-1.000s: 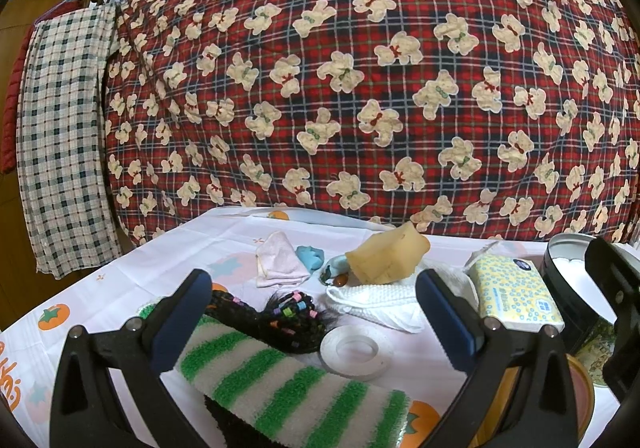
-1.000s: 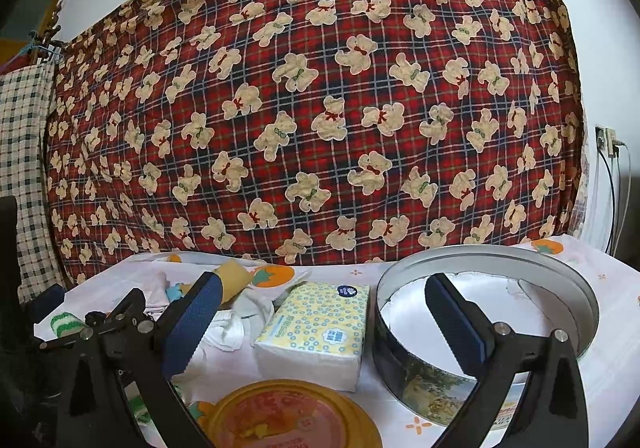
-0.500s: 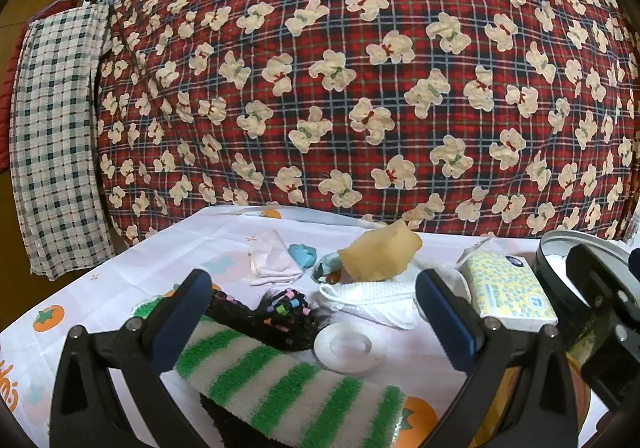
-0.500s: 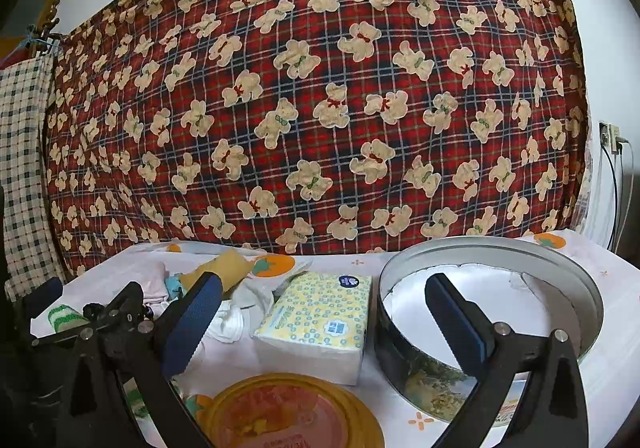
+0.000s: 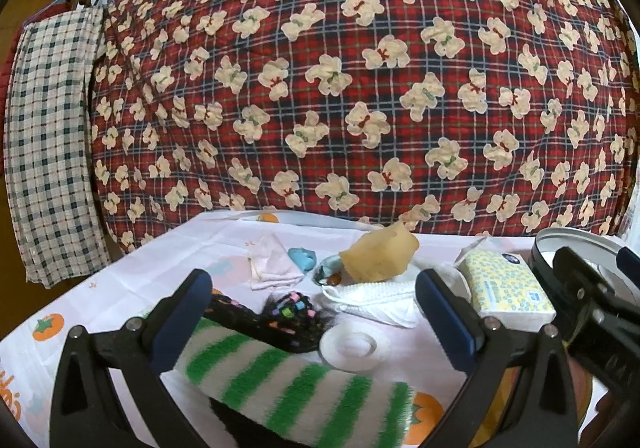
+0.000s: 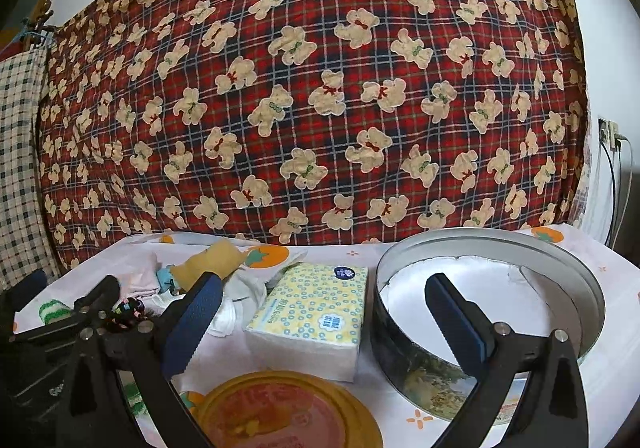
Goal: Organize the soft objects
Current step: 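Grasp the green-striped sock with the right tool while the left tool grasps the black sock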
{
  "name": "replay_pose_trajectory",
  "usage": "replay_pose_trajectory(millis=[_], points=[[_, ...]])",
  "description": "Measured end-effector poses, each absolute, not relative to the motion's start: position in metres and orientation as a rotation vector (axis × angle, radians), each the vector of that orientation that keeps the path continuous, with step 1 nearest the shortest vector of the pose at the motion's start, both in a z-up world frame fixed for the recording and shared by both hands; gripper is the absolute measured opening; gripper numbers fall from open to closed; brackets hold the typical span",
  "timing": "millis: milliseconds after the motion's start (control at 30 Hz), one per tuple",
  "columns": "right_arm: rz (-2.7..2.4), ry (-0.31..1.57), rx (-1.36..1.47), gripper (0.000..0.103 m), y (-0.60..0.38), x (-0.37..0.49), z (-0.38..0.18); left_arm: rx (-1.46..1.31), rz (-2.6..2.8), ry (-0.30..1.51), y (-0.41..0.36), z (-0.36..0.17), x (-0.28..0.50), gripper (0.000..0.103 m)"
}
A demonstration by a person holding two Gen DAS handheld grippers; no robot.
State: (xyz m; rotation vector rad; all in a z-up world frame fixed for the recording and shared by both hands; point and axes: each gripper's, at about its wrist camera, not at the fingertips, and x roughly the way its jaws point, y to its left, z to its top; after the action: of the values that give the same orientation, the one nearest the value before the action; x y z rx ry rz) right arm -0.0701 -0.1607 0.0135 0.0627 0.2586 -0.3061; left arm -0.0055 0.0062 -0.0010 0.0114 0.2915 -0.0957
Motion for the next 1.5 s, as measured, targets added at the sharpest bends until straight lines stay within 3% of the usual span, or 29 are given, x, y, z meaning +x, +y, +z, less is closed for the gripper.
replay_pose_trajectory(millis=[600, 1000, 1067, 1100, 1133, 1167, 1233, 1333, 1500], points=[[-0.029, 0.276, -0.023, 0.102, -0.093, -0.063, 0.014, -0.105, 0.231, 0.265, 0.143, -0.002, 0.025, 0.103], [0.354, 0.703, -0.056, 0.101, -0.008, 0.024, -0.032, -0.234, 0.244, 0.311, 0.173, -0.011, 0.028, 0.103], [0.377, 0.73, -0.02, 0.092, -0.007, 0.029, -0.035, -0.244, 0.247, 0.312, 0.175, -0.011, 0.029, 0.103], [0.397, 0.746, -0.005, 0.074, -0.007, 0.03, -0.037, -0.248, 0.248, 0.312, 0.176, -0.012, 0.028, 0.103], [0.414, 0.763, 0.0, 0.065, -0.006, 0.033, -0.041, -0.25, 0.248, 0.313, 0.176, -0.012, 0.028, 0.103], [0.42, 0.771, 0.003, 0.063, -0.005, 0.033, -0.043, -0.25, 0.248, 0.313, 0.176, -0.012, 0.028, 0.103], [0.423, 0.753, 0.002, 0.045, -0.006, 0.03, -0.041, -0.248, 0.245, 0.312, 0.176, -0.012, 0.028, 0.103], [0.444, 0.721, 0.029, 0.027, -0.012, 0.023, -0.032, -0.245, 0.245, 0.308, 0.176, -0.012, 0.027, 0.103], [0.447, 0.577, 0.171, 0.024, -0.045, 0.001, -0.003, -0.259, 0.243, 0.302, 0.178, -0.012, 0.025, 0.103]])
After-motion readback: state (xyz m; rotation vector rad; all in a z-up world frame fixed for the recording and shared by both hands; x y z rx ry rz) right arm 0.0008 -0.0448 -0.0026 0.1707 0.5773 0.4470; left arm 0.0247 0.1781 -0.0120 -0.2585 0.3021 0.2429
